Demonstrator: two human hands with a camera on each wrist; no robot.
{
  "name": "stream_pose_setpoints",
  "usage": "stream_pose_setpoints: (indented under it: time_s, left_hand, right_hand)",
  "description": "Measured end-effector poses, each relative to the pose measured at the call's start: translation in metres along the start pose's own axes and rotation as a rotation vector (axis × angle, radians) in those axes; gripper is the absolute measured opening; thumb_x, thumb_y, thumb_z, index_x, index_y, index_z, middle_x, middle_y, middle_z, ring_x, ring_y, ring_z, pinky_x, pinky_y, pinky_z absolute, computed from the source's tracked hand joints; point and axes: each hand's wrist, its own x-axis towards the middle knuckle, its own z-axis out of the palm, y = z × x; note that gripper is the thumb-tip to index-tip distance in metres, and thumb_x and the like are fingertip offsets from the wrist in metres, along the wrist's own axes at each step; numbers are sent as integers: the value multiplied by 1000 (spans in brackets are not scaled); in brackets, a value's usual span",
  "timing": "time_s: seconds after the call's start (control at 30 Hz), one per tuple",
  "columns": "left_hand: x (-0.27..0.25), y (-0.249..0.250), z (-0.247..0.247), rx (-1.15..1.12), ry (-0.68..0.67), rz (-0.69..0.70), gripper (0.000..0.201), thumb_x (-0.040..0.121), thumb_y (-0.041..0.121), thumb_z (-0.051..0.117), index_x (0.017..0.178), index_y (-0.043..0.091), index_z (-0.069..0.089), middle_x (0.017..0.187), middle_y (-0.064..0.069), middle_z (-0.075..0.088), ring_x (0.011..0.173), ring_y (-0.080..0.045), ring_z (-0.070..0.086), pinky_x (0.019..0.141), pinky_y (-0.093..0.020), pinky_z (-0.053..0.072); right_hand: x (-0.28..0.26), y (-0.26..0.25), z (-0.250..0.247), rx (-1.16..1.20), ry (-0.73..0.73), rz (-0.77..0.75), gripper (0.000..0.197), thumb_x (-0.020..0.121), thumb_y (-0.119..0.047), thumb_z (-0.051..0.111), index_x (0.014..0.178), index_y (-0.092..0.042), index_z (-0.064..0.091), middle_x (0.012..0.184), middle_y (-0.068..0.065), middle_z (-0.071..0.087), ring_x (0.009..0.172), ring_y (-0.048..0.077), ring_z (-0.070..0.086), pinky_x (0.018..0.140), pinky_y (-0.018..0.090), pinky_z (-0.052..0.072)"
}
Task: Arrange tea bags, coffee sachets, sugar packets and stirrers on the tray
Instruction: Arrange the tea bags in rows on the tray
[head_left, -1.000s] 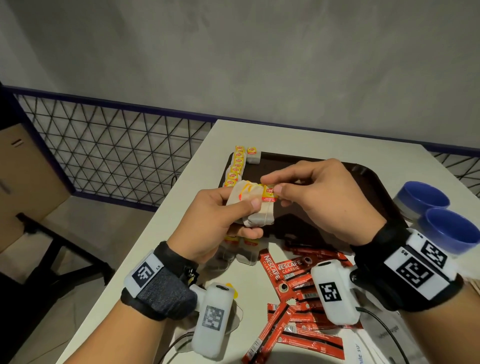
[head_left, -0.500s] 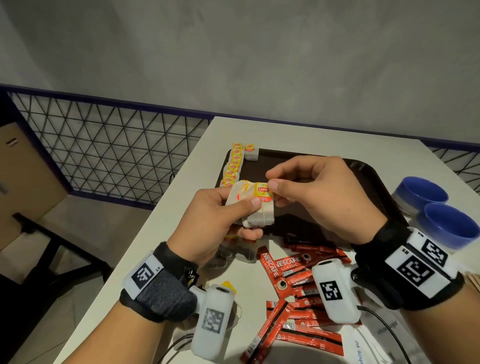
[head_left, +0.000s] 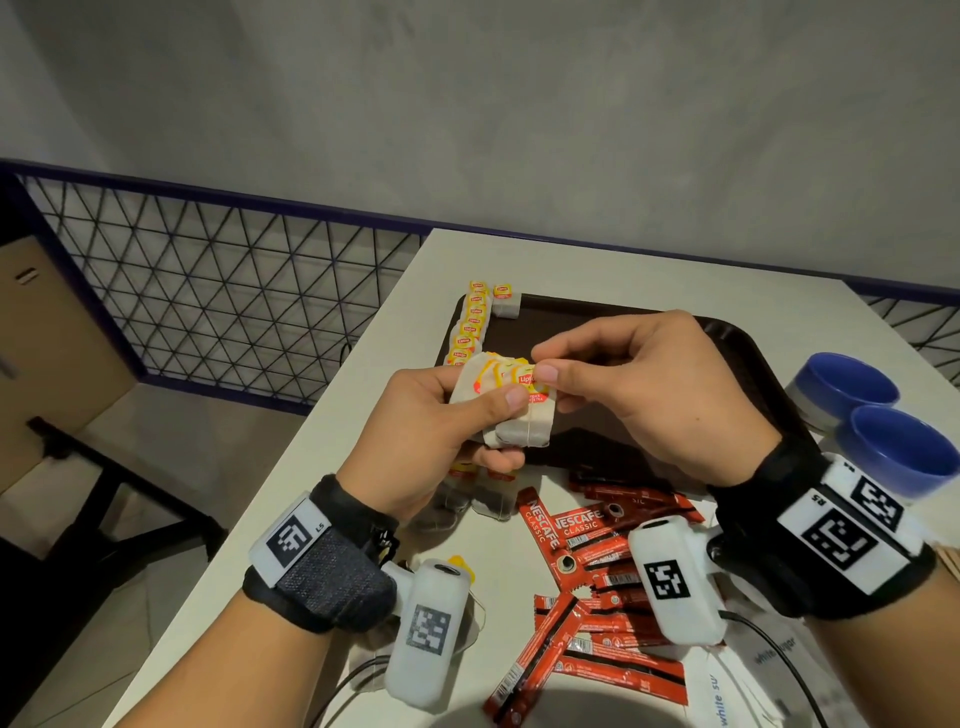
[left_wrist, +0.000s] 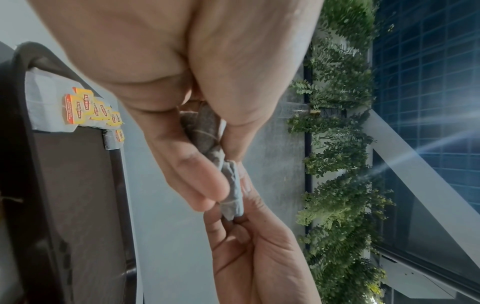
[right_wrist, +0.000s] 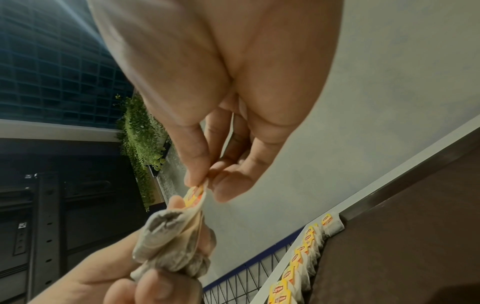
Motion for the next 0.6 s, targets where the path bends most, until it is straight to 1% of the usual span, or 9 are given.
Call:
stream_pose_setpoints:
  time_s: [0.13, 0.23, 0.3, 0.4, 0.6]
  left_hand:
    - [0, 0, 0, 14, 14, 11, 21, 87, 20, 74, 100, 4, 77, 90, -22, 77, 61, -26, 70, 51, -22, 55]
    - [1, -1, 0, 22, 17, 14, 21, 88, 20, 74, 102, 4, 77, 91, -23, 77, 61, -27, 70, 50, -22, 55]
    - [1, -1, -1, 25, 19, 19, 22, 88, 20, 74, 104, 4, 77, 91, -22, 77, 61, -26, 70, 50, -22, 55]
    - [1, -2, -1, 30, 26, 36, 23, 86, 22, 75, 102, 5, 78, 91, -23, 77, 60, -27, 69, 50, -23, 55]
    - [1, -4, -1, 44, 30, 47, 25, 86, 22, 76, 105, 6, 78, 92, -20, 78, 61, -27, 71, 50, -22, 55]
  right_hand:
    - [0, 1, 1, 24, 2, 13, 13, 95, -22, 73, 105, -19, 81, 93, -2, 80, 84, 21, 77, 76, 34, 66]
    - [0, 1, 1, 56, 0, 21, 14, 97, -21, 70, 104, -16, 81, 92, 3, 80, 85, 25, 76, 76, 37, 66]
    - [0, 0, 1, 64, -4, 17, 12, 95, -20, 72, 102, -16, 82, 90, 5, 80, 83, 25, 76, 75, 35, 65]
    - [-1, -1, 0, 61, -16, 23, 9, 92, -17, 76, 99, -17, 82, 91, 2, 80, 81, 22, 77, 73, 32, 65]
    - [1, 0, 0, 37, -3, 72, 8, 88, -21, 82, 95, -18, 83, 82, 6, 78, 75, 24, 75, 71, 39, 66]
